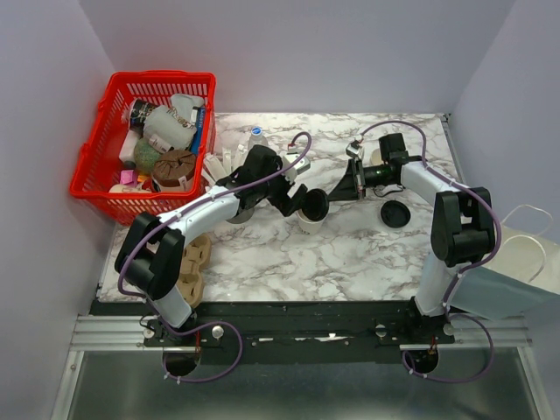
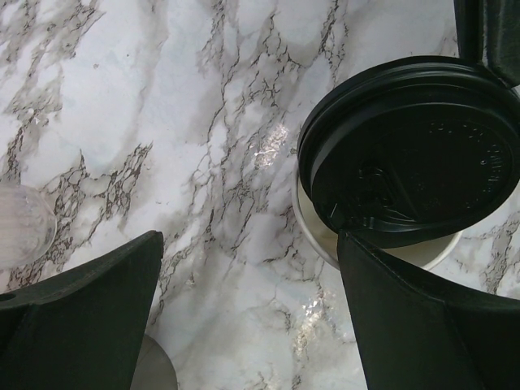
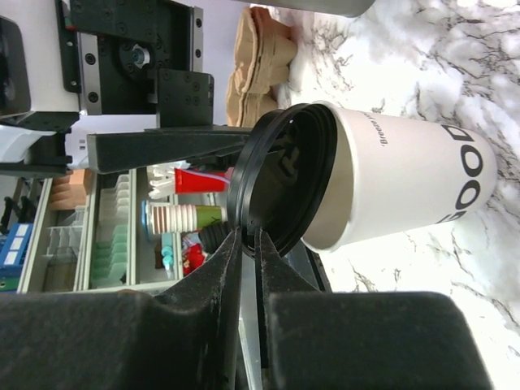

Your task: Pack the takeout coffee

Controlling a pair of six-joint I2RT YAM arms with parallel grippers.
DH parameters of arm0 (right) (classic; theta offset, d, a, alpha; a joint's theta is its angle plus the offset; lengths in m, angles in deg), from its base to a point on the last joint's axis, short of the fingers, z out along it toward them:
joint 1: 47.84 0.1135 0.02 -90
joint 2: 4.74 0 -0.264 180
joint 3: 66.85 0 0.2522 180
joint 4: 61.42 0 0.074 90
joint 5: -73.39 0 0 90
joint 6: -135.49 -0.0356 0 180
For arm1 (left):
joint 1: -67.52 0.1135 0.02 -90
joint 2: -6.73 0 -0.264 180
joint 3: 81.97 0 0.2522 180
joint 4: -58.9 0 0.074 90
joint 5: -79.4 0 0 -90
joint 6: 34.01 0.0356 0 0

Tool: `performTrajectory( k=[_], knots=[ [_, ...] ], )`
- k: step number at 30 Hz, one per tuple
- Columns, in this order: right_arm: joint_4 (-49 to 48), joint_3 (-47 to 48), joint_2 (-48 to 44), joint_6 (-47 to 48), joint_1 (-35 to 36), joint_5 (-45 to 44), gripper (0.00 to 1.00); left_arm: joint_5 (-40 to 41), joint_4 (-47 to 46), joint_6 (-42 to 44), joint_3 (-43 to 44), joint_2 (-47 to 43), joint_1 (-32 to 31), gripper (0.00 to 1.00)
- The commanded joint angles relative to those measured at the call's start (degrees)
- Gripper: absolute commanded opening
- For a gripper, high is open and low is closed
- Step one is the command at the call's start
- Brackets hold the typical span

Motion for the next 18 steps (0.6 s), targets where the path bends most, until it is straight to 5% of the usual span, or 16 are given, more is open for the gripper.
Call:
performTrajectory(
  k=[1, 18],
  knots=[
    [2.23, 1.36, 1.36, 2.59, -0.41, -3.17, 0.24, -1.17, -1.35, -0.71, 0.47, 0.25, -0.50, 0.96],
    [8.02, 4.26, 3.12, 8.30, -0.76, -10.02, 0.31, -2.23, -1.44, -1.76, 0.82, -0.19, -0.41, 0.95]
  ],
)
